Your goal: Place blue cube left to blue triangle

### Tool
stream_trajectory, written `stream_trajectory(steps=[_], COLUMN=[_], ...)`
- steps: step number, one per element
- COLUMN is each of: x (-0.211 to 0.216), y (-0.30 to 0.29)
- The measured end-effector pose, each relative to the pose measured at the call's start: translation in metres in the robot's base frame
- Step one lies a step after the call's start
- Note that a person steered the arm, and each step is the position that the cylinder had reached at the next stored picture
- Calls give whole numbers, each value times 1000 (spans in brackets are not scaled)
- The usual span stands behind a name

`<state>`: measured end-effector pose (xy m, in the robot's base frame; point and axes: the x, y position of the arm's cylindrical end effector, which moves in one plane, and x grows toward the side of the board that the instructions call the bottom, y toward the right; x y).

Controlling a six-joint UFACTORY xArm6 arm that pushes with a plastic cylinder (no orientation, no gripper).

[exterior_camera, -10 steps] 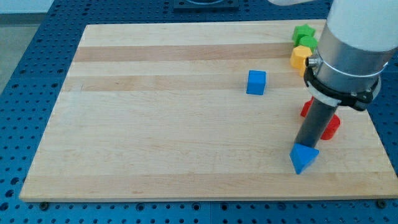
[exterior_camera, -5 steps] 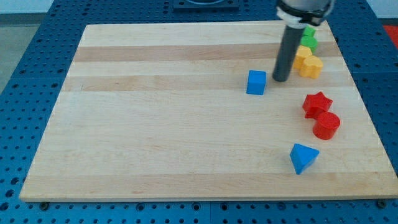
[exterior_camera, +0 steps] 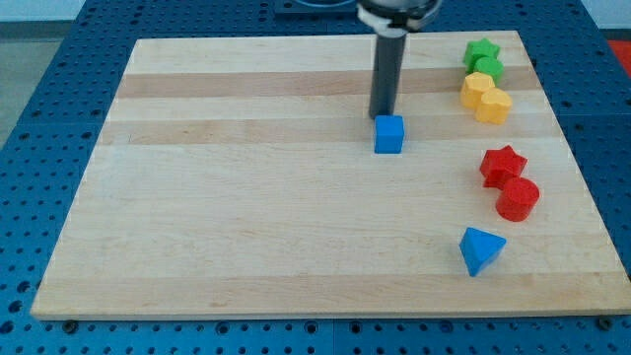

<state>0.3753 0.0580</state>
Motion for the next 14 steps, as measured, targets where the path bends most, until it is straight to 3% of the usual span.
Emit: stream_trajectory(steps=[2,3,5,6,8,14], x=[90,89,48,62,137,161], y=[3,3,22,36,36,36])
